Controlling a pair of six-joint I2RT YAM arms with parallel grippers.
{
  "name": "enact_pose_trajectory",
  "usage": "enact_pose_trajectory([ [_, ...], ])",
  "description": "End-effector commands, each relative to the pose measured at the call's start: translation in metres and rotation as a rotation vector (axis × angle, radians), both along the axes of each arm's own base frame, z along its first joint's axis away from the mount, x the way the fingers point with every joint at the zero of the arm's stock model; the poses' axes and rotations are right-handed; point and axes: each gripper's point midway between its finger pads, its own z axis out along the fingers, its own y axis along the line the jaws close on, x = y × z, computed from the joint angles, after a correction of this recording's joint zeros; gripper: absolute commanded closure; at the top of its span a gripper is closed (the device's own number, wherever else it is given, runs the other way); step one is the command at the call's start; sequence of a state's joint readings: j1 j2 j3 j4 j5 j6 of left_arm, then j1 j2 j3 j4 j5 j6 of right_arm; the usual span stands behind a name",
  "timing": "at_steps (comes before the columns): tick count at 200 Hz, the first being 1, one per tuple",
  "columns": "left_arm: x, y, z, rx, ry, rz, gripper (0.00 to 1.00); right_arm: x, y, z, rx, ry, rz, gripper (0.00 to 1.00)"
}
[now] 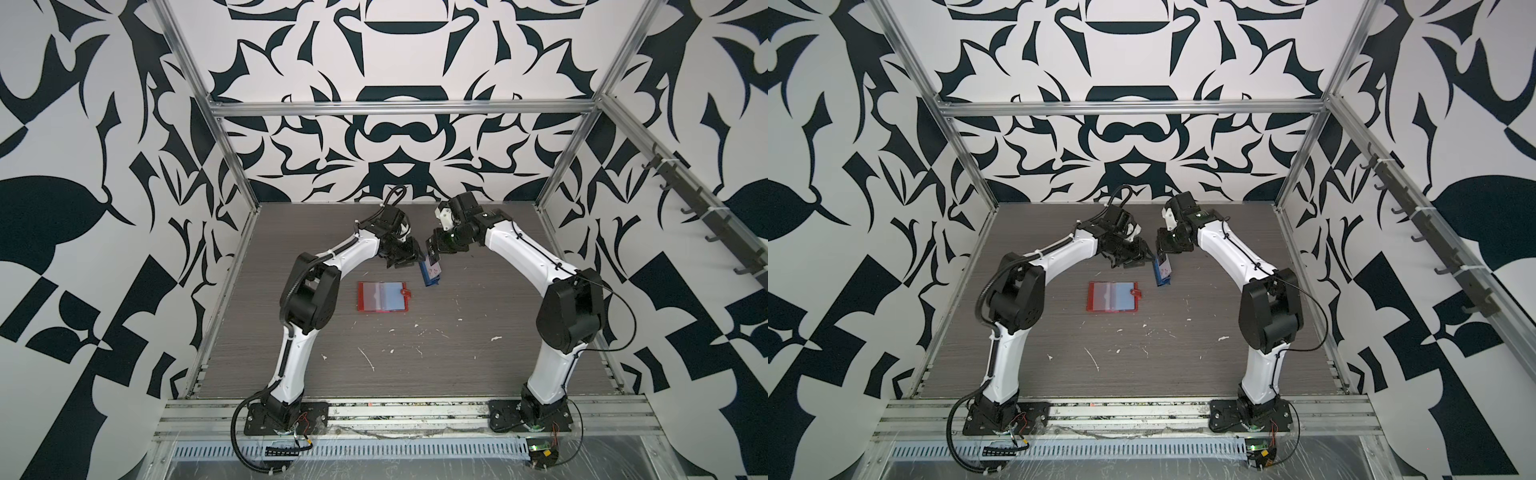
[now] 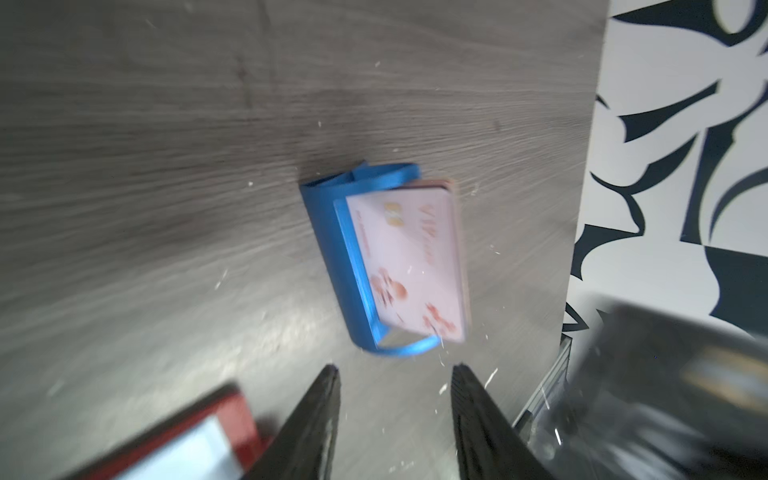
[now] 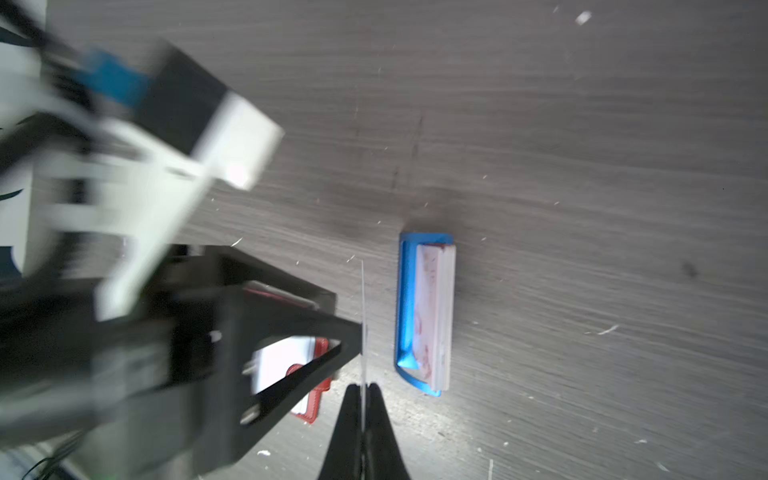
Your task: Put the credit cards into the card holder
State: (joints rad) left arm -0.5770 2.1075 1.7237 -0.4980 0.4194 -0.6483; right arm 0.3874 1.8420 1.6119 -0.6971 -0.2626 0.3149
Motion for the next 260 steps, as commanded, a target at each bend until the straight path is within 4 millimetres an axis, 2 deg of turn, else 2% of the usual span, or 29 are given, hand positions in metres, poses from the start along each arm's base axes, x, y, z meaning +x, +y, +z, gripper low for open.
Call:
enact_pose_trajectory([
  [1, -0.011, 0.035, 0.007, 0.095, -0.053, 0.039, 0.52, -0.008, 0.016, 0.016, 0.115, -0.014, 0.030, 1.00],
  [21, -0.021, 0.064, 0.008, 0.095, -0.063, 0.080, 0.52, -0.017, 0.028, 0.009, 0.152, 0.012, 0.055, 1.00],
  [53, -0.036, 0.113, -0.004, 0.136, -0.049, 0.146, 0.52, -0.033, 0.058, -0.008, 0.210, 0.048, 0.093, 1.00],
  [89, -0.058, 0.165, -0.029, 0.171, 0.003, 0.217, 0.53, -0.049, 0.094, -0.027, 0.274, 0.084, 0.124, 1.00],
  [108, -0.069, 0.182, -0.042, 0.146, 0.032, 0.245, 0.54, -0.056, 0.111, -0.037, 0.319, 0.110, 0.142, 1.00],
  [150, -0.078, 0.180, -0.056, 0.062, 0.061, 0.232, 0.58, -0.066, 0.123, -0.061, 0.329, 0.169, 0.145, 1.00],
  [186, -0.081, 0.184, -0.075, 0.093, 0.107, 0.255, 0.67, -0.076, 0.124, -0.079, 0.332, 0.216, 0.149, 1.00],
  [215, -0.083, 0.185, -0.084, 0.100, 0.132, 0.264, 0.75, -0.080, 0.125, -0.086, 0.352, 0.236, 0.151, 1.00],
  [260, -0.084, 0.188, -0.094, 0.120, 0.154, 0.276, 0.77, -0.080, 0.130, -0.092, 0.368, 0.255, 0.163, 1.00],
])
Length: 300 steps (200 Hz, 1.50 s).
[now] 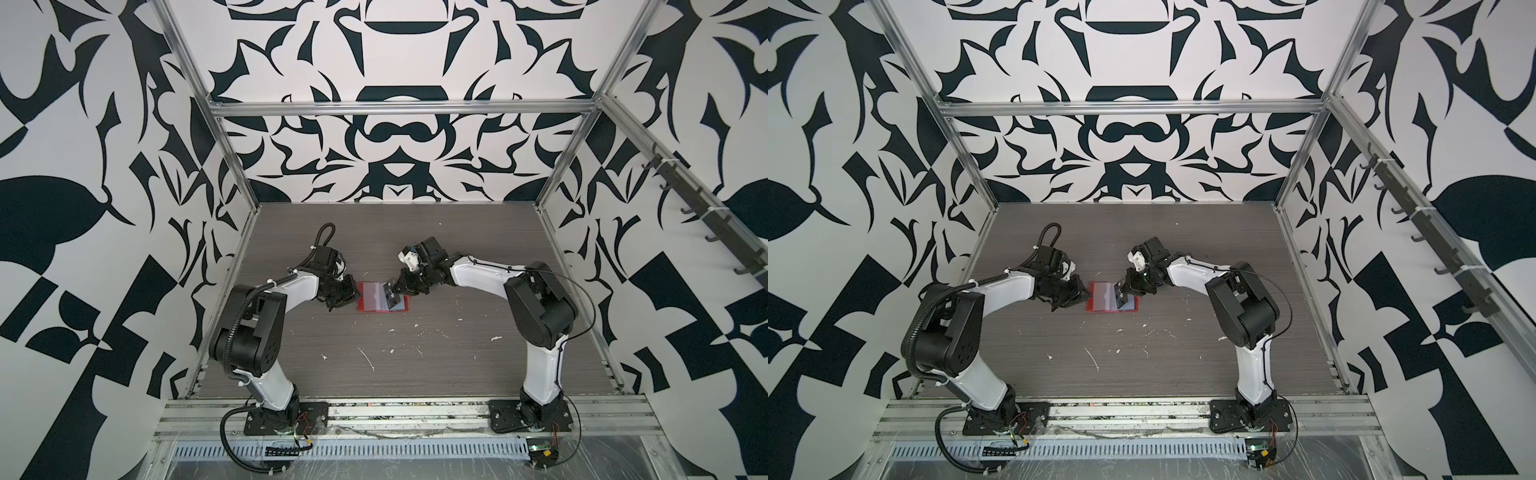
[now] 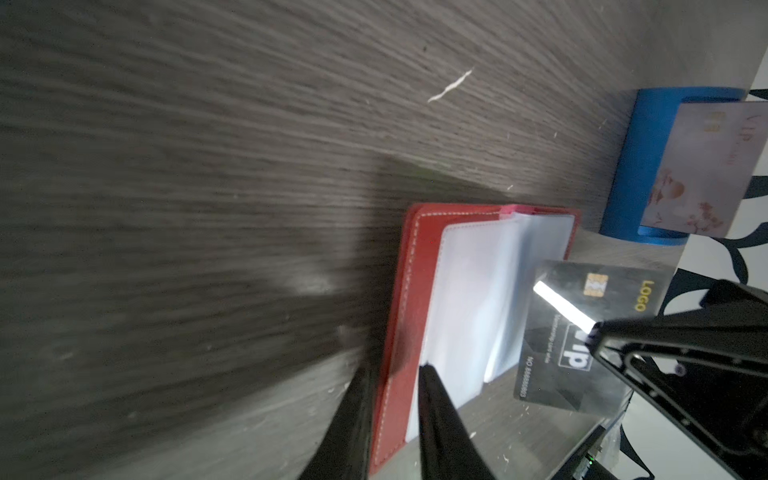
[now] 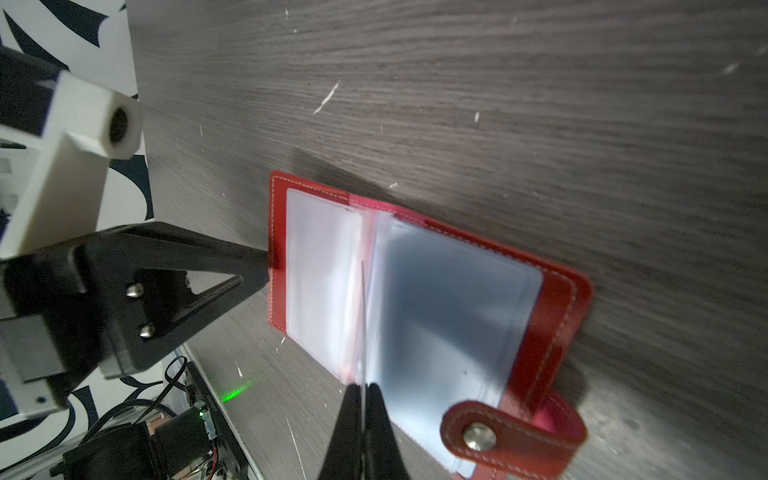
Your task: Put the credit cards into the card holder
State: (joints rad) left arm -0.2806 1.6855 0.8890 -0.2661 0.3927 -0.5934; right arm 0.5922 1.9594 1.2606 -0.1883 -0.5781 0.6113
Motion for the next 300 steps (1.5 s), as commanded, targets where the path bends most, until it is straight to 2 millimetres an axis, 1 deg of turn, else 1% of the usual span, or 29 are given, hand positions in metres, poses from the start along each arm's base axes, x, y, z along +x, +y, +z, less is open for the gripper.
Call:
enact_pose_trajectory([
  [1, -0.004, 0.002, -0.010, 0.009, 0.033, 0.011, 0.77, 0.001, 0.010, 0.009, 0.048, -0.010, 0.015, 1.00],
  [17, -0.005, 0.003, -0.013, 0.012, 0.040, 0.012, 0.78, 0.002, 0.011, 0.007, 0.048, -0.008, 0.017, 1.00],
  [32, -0.005, 0.004, -0.016, 0.022, 0.047, 0.016, 0.82, 0.002, 0.013, 0.004, 0.050, 0.000, 0.022, 1.00],
  [57, -0.007, 0.006, -0.022, 0.036, 0.065, 0.018, 0.83, 0.003, 0.016, 0.001, 0.063, 0.008, 0.029, 1.00],
  [105, -0.008, 0.007, -0.027, 0.046, 0.075, 0.019, 0.85, 0.003, 0.019, -0.001, 0.076, 0.014, 0.037, 1.00],
  [147, -0.008, 0.008, -0.031, 0.054, 0.084, 0.018, 0.87, 0.005, 0.017, 0.004, 0.068, -0.006, 0.026, 1.00],
  [201, -0.008, 0.010, -0.033, 0.064, 0.086, 0.020, 0.87, 0.009, 0.008, 0.010, 0.004, -0.064, -0.013, 1.00],
  [223, -0.008, 0.009, -0.035, 0.065, 0.090, 0.019, 0.87, 0.010, 0.010, 0.013, 0.013, -0.077, -0.010, 1.00],
  [260, -0.008, 0.011, -0.035, 0.075, 0.090, 0.019, 0.87, 0.011, 0.007, 0.015, 0.002, -0.099, -0.026, 1.00],
  [300, -0.008, 0.011, -0.036, 0.075, 0.092, 0.018, 0.87, 0.009, 0.012, 0.017, 0.027, -0.094, -0.007, 1.00],
])
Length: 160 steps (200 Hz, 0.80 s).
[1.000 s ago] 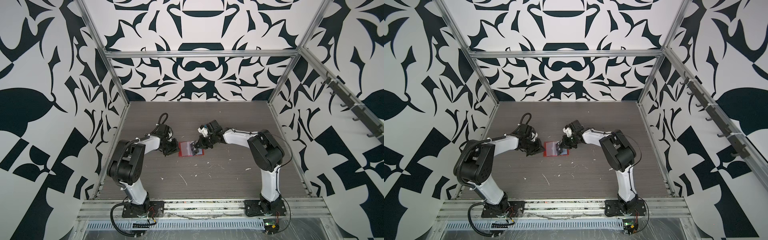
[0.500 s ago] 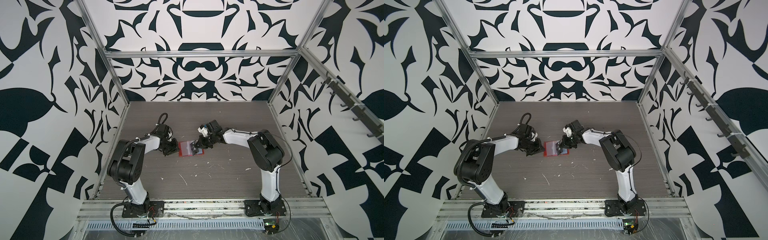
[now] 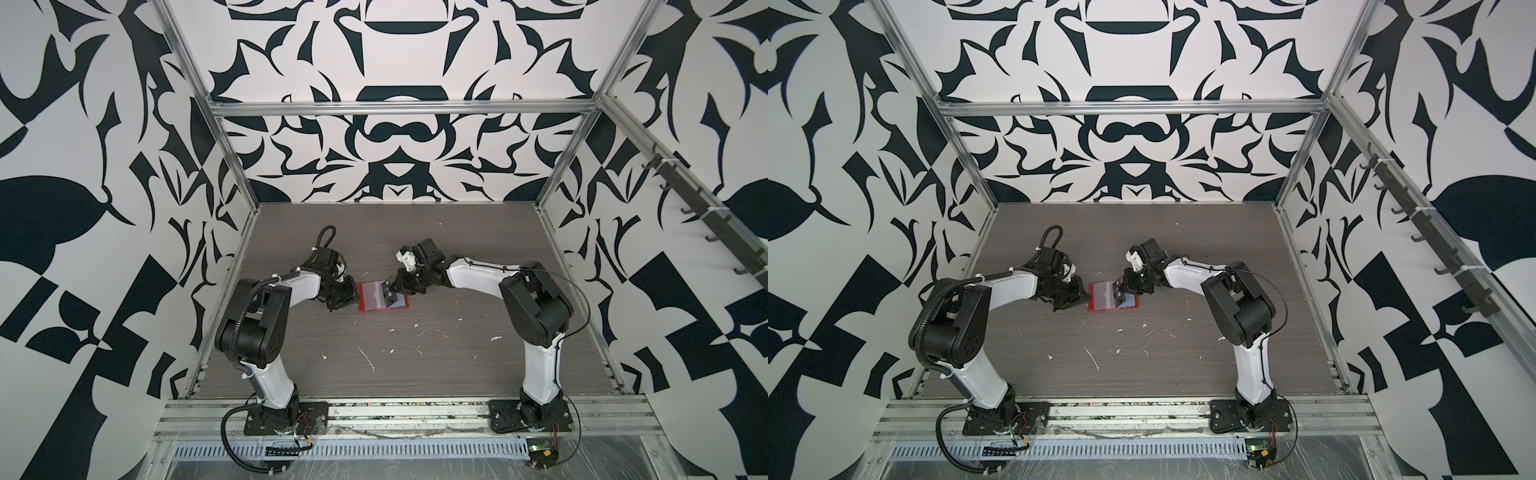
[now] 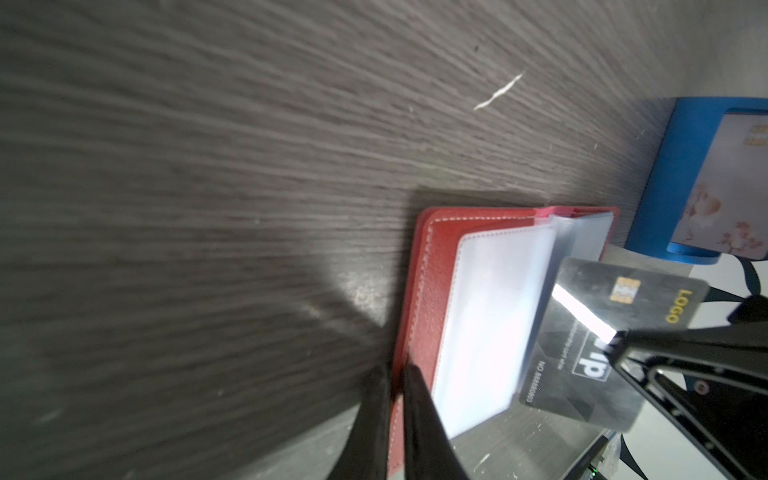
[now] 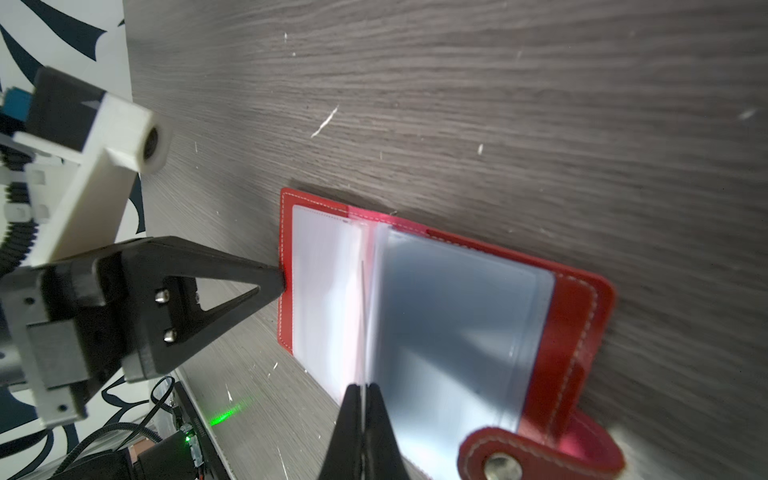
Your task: Put the credit cards into the card holder
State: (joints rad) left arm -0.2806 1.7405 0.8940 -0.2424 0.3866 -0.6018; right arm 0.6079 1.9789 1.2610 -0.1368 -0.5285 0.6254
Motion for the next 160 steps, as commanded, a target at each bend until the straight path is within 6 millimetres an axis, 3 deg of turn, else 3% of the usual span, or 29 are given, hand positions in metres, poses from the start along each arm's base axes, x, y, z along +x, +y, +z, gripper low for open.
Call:
enact_pose_trajectory([
  [1, -0.010, 0.010, -0.021, 0.064, 0.065, 0.008, 0.87, 0.002, 0.007, 0.023, 0.040, -0.055, 0.017, 1.00],
  [160, -0.010, 0.010, -0.022, 0.065, 0.069, 0.002, 0.87, 0.000, 0.019, 0.010, 0.074, 0.007, 0.060, 1.00],
])
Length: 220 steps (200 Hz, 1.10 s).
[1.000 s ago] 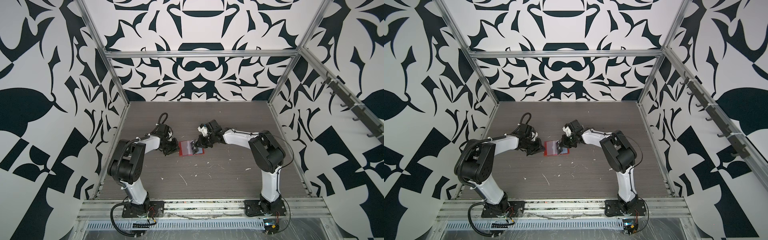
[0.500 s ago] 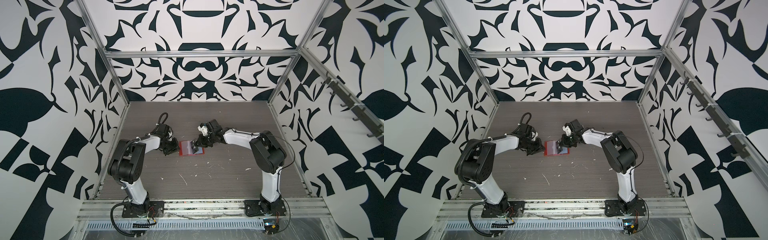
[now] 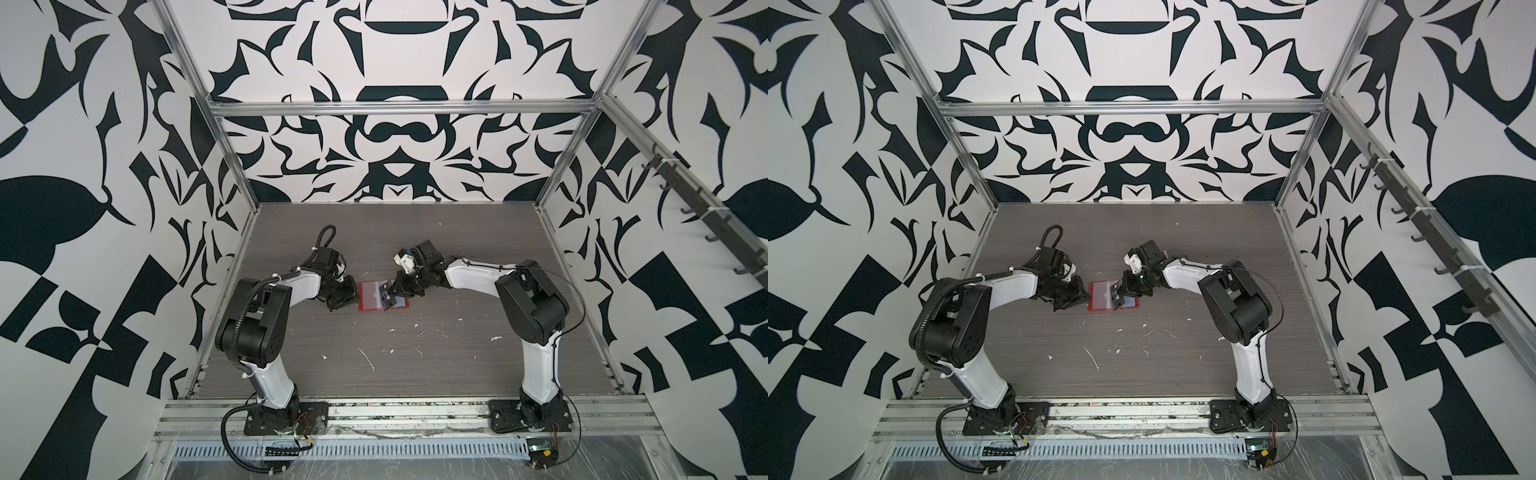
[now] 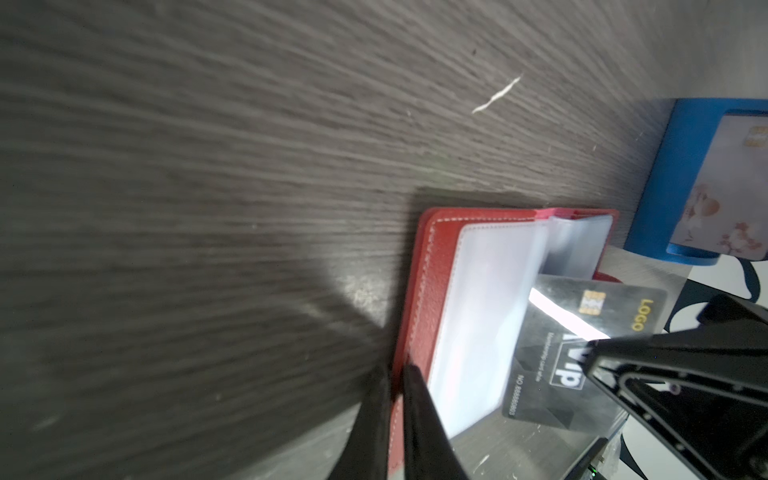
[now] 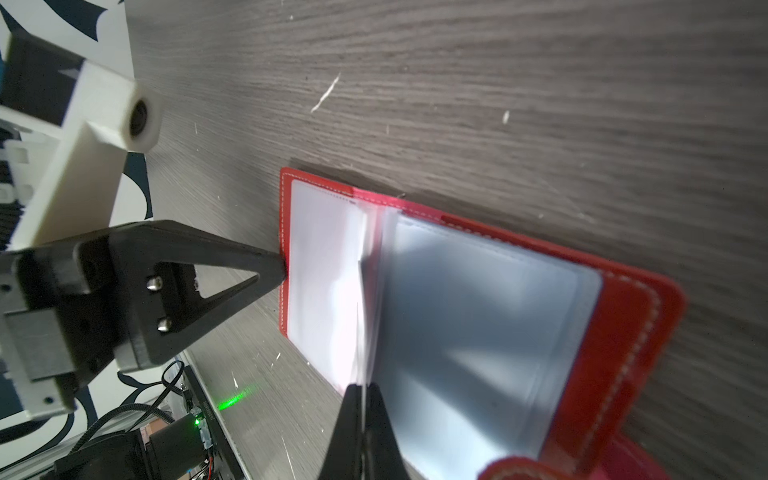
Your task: Put the credit cards into the card holder
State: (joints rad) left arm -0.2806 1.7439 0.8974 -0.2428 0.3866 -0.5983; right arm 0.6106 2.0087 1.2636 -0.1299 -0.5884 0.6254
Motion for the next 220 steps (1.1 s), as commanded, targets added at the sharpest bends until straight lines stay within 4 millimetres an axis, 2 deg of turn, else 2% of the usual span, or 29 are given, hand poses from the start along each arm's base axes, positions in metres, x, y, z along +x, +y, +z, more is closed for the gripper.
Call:
enact_pose_trajectory([
  [1, -0.011, 0.010, -0.021, 0.064, 0.070, 0.004, 0.87, 0.008, 0.012, 0.017, 0.046, -0.037, 0.022, 1.00],
  [128, -0.015, 0.014, -0.027, 0.087, 0.086, -0.006, 0.90, 0.018, 0.024, 0.012, 0.107, -0.020, -0.012, 1.00],
  [220, -0.018, 0.016, -0.032, 0.100, 0.097, -0.013, 0.96, 0.023, 0.016, -0.002, 0.055, -0.036, -0.054, 1.00],
])
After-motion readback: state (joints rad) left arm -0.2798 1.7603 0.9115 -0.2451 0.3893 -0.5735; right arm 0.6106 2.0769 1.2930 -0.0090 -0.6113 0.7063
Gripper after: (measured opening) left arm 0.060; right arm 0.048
